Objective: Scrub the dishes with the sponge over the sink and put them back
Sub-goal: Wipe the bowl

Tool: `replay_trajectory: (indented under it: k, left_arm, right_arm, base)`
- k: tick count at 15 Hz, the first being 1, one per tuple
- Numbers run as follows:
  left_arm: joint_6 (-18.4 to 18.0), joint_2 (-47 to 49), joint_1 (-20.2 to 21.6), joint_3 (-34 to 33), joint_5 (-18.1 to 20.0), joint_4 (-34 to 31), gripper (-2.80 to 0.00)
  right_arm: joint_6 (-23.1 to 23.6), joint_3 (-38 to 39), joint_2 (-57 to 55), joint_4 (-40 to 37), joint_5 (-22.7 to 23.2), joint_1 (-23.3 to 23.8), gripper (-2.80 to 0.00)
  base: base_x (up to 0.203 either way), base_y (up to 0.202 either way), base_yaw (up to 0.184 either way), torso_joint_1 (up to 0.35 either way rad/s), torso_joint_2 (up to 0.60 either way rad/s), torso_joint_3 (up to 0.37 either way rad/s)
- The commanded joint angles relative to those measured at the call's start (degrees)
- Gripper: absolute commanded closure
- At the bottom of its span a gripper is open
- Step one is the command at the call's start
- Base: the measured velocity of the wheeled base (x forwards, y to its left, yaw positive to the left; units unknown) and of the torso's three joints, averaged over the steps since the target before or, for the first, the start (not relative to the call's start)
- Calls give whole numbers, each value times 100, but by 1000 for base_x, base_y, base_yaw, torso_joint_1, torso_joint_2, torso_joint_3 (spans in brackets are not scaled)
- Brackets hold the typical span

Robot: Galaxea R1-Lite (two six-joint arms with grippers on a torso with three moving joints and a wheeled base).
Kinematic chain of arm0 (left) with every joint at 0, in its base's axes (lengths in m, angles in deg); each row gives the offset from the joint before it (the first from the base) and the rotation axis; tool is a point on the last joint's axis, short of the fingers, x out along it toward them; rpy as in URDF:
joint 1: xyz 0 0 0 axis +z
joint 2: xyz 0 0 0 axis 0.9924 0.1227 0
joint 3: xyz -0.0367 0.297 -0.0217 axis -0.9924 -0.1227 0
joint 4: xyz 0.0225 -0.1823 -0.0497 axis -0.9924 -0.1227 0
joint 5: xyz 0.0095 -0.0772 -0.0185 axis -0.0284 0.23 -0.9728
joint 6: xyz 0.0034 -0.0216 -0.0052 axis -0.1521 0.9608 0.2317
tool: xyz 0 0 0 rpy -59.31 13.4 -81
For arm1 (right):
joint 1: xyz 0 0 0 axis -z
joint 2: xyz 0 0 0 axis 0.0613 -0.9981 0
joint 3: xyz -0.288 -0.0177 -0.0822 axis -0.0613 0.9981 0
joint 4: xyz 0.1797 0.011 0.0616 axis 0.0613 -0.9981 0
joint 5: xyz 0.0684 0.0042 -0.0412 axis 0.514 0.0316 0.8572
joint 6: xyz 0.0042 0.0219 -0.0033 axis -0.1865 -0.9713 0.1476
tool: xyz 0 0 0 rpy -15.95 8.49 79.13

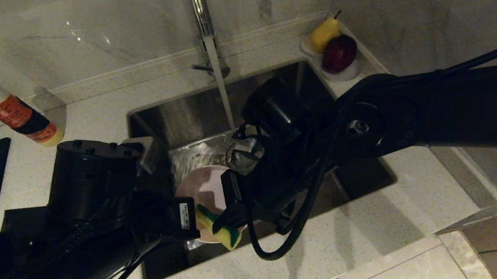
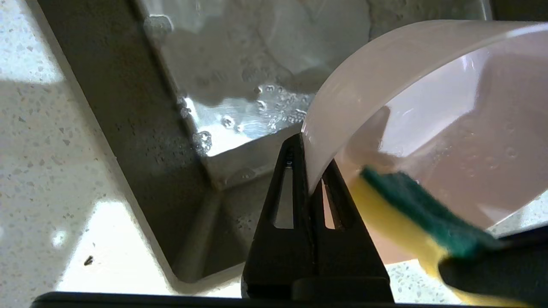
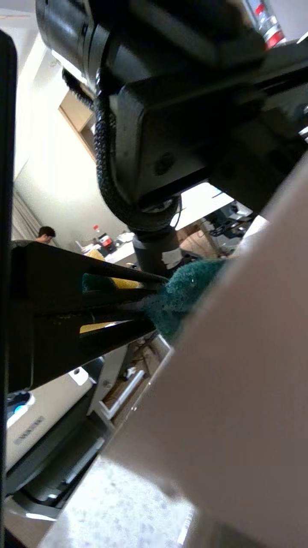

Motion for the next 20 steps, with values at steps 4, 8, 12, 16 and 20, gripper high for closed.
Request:
replay_trajectory:
  k: [4,8,12,16,20]
  left_arm:
    - [-140,57,-8,-506,-233,651,0]
    - [-299,98,-8,-673,-269,1019,0]
    - [-299,-12,-8,-599,-269,1027,0]
    - [-299,-175,-7,-576,-260,1027,0]
    - [-299,-131,-8,-649,-256,1027,0]
  right_arm:
    - [-23,-7,125,-6,-51,43,0]
    - [-29,-7,149,3,-67,136,0]
    - [-29,1,167,-89,-76,199,0]
    - [-30,37,96,-120,-164,199,0]
    - [-68,1,70,-55,-164,-26,0]
  base:
    - [0,0,0,0,0,0]
    - [0,0,0,0,0,0]
    - [0,0,0,0,0,0]
    - [0,0,0,0,0,0]
    - [0,0,0,0,0,0]
